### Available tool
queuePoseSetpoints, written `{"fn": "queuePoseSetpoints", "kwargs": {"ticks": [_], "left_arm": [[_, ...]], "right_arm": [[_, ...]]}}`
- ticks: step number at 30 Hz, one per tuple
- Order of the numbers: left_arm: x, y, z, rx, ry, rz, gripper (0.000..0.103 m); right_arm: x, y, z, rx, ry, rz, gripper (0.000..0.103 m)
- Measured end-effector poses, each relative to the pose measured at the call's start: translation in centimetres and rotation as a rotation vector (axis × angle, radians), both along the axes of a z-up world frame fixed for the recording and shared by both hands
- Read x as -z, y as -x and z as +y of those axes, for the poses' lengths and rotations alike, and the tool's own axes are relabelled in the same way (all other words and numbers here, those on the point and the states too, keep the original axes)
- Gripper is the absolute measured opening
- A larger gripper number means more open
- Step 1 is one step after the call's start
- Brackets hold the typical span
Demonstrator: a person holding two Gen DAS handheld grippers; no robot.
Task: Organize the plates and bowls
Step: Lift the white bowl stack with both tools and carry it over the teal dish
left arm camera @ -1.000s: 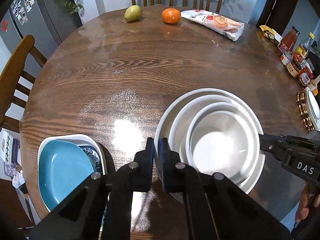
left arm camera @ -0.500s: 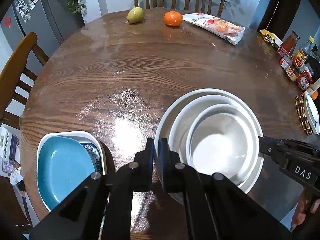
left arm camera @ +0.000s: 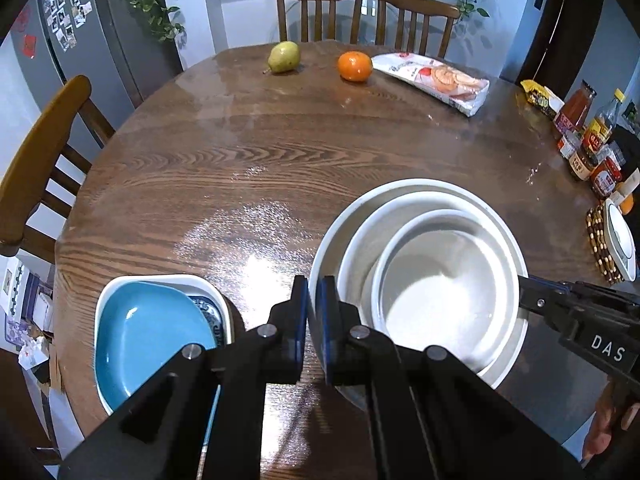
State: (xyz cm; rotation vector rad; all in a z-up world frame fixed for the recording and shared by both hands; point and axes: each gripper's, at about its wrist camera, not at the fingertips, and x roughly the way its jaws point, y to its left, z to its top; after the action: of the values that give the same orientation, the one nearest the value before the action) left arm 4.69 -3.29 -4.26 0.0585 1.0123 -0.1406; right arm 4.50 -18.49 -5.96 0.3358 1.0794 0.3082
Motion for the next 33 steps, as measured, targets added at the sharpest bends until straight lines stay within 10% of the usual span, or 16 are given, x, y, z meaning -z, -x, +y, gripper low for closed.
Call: {"fn": "queuePoseSetpoints", "kwargs": {"ticks": [33], "left_arm": [[-2.1,2.9,9.7,-0.23,-0.014,-0.058,0.002]], "right_arm": [[-2.6,-0.6,10.7,-0.207,0.025,-0.07,0.011]]}}
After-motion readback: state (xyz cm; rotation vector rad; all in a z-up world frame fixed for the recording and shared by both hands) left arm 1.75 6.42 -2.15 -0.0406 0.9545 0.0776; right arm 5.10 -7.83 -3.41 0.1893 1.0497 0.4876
